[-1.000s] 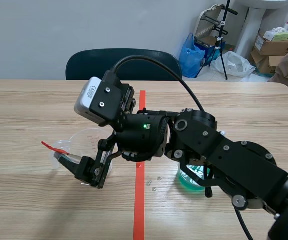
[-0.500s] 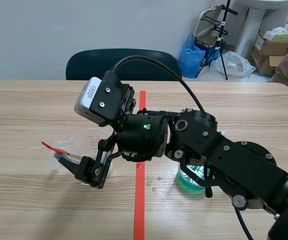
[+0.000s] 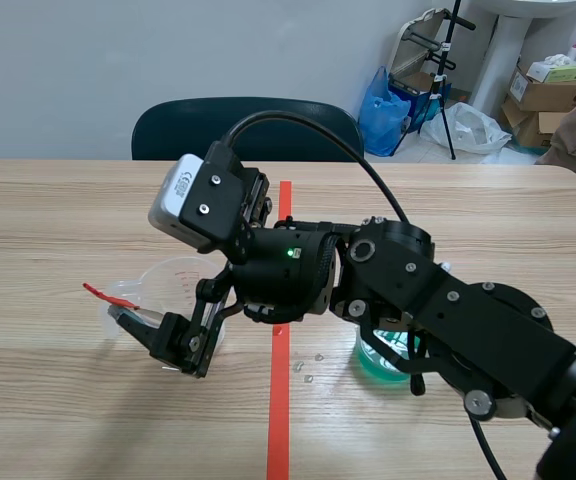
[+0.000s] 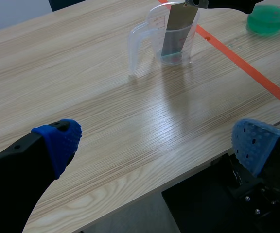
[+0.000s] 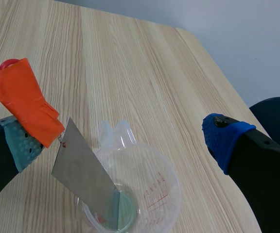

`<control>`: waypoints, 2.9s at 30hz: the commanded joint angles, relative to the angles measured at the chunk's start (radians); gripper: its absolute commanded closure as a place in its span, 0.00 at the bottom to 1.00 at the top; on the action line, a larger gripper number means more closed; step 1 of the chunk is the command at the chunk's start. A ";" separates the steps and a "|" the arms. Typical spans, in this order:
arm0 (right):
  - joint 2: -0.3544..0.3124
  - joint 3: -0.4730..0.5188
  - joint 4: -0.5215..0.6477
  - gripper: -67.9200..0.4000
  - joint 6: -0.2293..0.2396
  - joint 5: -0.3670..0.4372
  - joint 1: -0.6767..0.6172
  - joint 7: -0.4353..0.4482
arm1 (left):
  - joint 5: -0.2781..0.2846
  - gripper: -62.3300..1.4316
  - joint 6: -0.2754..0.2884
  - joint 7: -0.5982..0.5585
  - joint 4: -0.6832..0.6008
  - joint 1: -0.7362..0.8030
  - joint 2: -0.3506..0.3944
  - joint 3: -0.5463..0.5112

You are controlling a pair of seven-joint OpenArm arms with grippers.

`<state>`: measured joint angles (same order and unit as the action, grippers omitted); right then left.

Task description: Do the redox reaction experiment

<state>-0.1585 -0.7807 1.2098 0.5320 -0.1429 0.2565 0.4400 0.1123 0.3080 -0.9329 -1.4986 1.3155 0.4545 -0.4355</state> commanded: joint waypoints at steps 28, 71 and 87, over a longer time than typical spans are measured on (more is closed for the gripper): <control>0.001 0.000 0.013 0.00 -0.006 0.011 0.019 0.011 | 0.007 0.00 0.001 -0.021 -0.007 0.001 -0.005 -0.003; -0.471 0.430 0.645 0.00 -0.116 0.469 -0.486 -0.124 | -0.084 0.00 -0.113 0.109 -0.137 -0.145 -0.419 -0.082; -0.411 0.713 0.792 0.00 -0.094 0.518 -0.726 -0.206 | -0.152 0.00 -0.112 0.293 -0.272 -0.238 -0.454 -0.098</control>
<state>-0.5602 -0.0700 1.9781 0.4416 0.3599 -0.4675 0.2123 -0.0399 0.1944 -0.6353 -1.7615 1.0664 0.0006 -0.5323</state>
